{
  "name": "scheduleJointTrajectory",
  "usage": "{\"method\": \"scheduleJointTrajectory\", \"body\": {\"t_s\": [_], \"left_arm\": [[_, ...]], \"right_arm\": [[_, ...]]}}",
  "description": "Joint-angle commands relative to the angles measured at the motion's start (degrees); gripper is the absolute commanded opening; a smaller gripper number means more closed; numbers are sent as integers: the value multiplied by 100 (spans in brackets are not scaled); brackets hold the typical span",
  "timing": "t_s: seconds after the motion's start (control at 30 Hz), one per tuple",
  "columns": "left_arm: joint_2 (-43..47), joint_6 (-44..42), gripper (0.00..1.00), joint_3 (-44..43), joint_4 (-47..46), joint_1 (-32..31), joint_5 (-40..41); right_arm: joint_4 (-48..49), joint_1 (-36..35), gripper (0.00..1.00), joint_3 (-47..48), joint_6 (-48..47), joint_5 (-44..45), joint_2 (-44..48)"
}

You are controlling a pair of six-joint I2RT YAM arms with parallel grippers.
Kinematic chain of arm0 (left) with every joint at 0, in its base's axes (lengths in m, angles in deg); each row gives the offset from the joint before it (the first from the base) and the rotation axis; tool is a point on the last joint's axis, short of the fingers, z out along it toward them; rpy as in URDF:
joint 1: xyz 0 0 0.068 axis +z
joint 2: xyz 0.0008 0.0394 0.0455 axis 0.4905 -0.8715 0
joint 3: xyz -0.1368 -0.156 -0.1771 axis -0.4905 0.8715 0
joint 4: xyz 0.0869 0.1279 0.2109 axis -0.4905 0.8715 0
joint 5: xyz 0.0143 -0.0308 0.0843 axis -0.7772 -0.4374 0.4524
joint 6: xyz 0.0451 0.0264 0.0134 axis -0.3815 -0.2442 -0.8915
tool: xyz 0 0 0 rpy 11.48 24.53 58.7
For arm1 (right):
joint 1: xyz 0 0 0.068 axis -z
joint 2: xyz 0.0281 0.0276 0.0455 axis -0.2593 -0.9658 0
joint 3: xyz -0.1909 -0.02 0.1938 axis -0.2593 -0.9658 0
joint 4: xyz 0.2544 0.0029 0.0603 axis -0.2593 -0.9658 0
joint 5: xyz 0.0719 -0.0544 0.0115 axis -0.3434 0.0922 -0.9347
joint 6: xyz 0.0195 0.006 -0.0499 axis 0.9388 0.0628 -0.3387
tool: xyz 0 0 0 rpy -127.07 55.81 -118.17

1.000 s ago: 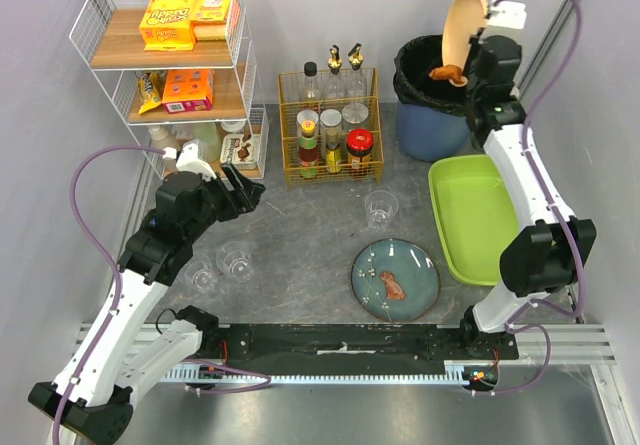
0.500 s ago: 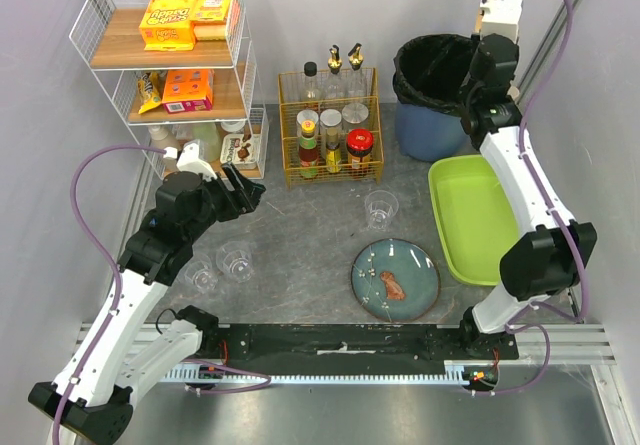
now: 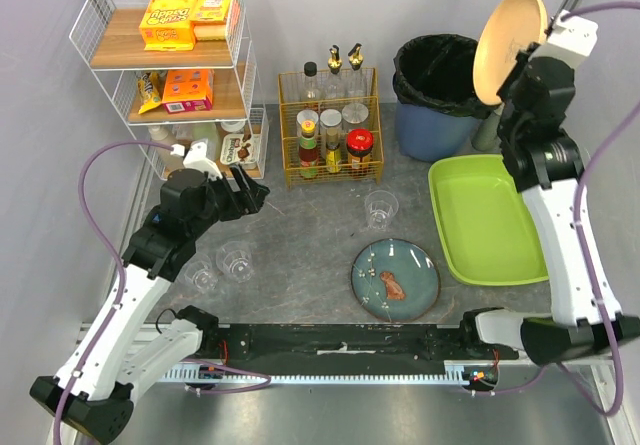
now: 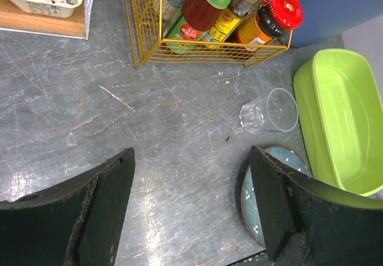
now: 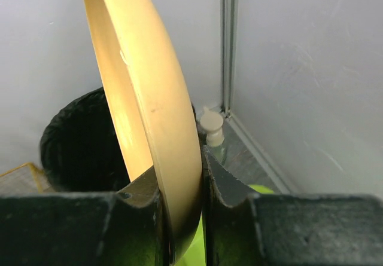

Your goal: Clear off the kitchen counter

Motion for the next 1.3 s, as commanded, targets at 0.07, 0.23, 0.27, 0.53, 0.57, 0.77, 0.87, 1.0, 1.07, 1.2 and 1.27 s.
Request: {"method": "scheduleJointTrajectory", "body": {"t_s": [0.07,0.23,0.27,0.53,0.57,0.77,0.87,1.0,1.07,1.2,1.27], "left_arm": [[-104,-465,88,-72,-153,18,-86],[-148,-667,95,-19,-206,26,-86],[-166,-711,95,-19,-206,26,-86],[-359,-703,95,69,-215,35,-402],[-385,-668,95,69,-215,26,-481],[-359,-589,95,139,-223,26,-684],[-342,-597,97,157,-223,26,-736],[-368,-571,98,192,-232,26,-833],[-377,-545,98,192,-232,26,-903],[-473,-492,98,157,-241,26,-1123],[-552,-396,99,130,-232,26,-1254]], "right_arm": [[-1102,-8,0,-795,1208,-612,1049],[-1682,-8,0,-1499,1779,-569,1481],[-1770,1,0,-1648,1876,-604,1568],[-1762,62,0,-2949,2299,-578,2053],[-1762,132,0,-3107,2334,-578,2053],[-1587,1254,0,-3732,2492,-1191,1956],[-1473,1749,0,-3969,2466,-1683,1825],[-1183,2206,0,-4417,2667,-2474,1614],[-990,2408,0,-4637,2808,-2800,1517],[-524,2742,0,-5023,3072,-3389,1359],[-313,2857,2,-5190,3160,-3565,1280]]}}
